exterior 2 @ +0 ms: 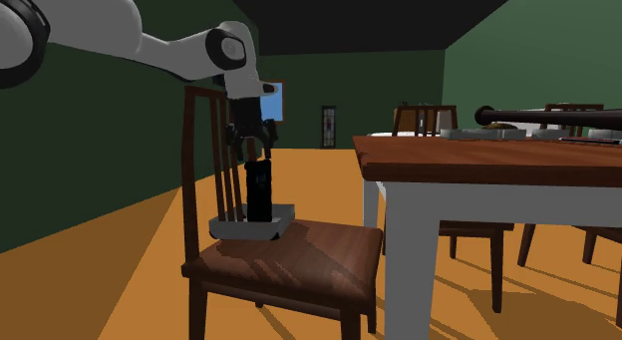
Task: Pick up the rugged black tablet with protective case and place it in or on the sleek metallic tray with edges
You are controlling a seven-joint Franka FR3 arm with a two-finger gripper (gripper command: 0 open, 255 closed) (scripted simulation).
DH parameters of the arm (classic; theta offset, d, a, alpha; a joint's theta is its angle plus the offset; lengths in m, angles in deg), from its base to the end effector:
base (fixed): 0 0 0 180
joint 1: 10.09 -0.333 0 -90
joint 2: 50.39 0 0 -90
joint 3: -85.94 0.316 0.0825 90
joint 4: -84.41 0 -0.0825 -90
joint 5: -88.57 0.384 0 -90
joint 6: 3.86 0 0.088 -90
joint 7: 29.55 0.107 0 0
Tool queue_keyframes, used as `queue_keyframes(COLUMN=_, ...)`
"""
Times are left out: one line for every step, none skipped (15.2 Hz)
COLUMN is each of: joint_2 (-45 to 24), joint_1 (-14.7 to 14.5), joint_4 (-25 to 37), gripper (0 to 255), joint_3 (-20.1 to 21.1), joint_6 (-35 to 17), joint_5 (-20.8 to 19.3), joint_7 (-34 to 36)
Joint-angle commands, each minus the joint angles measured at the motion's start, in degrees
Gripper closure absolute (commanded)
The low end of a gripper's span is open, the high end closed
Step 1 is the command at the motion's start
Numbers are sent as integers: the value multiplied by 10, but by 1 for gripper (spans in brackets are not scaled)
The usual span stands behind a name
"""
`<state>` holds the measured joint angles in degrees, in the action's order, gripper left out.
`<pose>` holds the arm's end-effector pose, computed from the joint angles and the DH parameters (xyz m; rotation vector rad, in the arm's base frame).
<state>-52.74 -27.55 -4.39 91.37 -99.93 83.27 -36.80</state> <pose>0.5362 0.2154 0.6216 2.9545 0.8044 0.1491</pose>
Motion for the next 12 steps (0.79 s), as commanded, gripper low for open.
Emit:
queue_keyframes(joint_2=-2, joint_1=-5, joint_4=32, gripper=0, joint_3=6, joint_6=25, joint_5=21, joint_7=0)
queue_keyframes(joint_2=-7, joint_1=-6, joint_4=58, gripper=0, joint_3=6, joint_6=46, joint_5=20, joint_7=0)
queue_keyframes(joint_2=-13, joint_1=-7, joint_4=85, gripper=0, joint_3=7, joint_6=68, joint_5=19, joint_7=0)
queue_keyframes(joint_2=-18, joint_1=-7, joint_4=108, gripper=0, joint_3=8, joint_6=85, joint_5=18, joint_7=1)
queue_keyframes(joint_2=-18, joint_1=-7, joint_4=108, gripper=0, joint_3=8, joint_6=85, joint_5=18, joint_7=1)
queue_keyframes(joint_2=-18, joint_1=-7, joint_4=108, gripper=0, joint_3=8, joint_6=85, joint_5=18, joint_7=1)
queue_keyframes(joint_2=-18, joint_1=-6, joint_4=108, gripper=0, joint_3=9, joint_6=85, joint_5=18, joint_7=1)
queue_keyframes(joint_2=-18, joint_1=-6, joint_4=108, gripper=0, joint_3=9, joint_6=85, joint_5=18, joint_7=1)
queue_keyframes(joint_2=-18, joint_1=-6, joint_4=108, gripper=0, joint_3=9, joint_6=85, joint_5=18, joint_7=1)
queue_keyframes(joint_2=-18, joint_1=-6, joint_4=108, gripper=0, joint_3=10, joint_6=85, joint_5=18, joint_7=1)
queue_keyframes(joint_2=-18, joint_1=-5, joint_4=108, gripper=0, joint_3=10, joint_6=85, joint_5=18, joint_7=1)
queue_keyframes(joint_2=-18, joint_1=-5, joint_4=108, gripper=0, joint_3=10, joint_6=85, joint_5=18, joint_7=1)
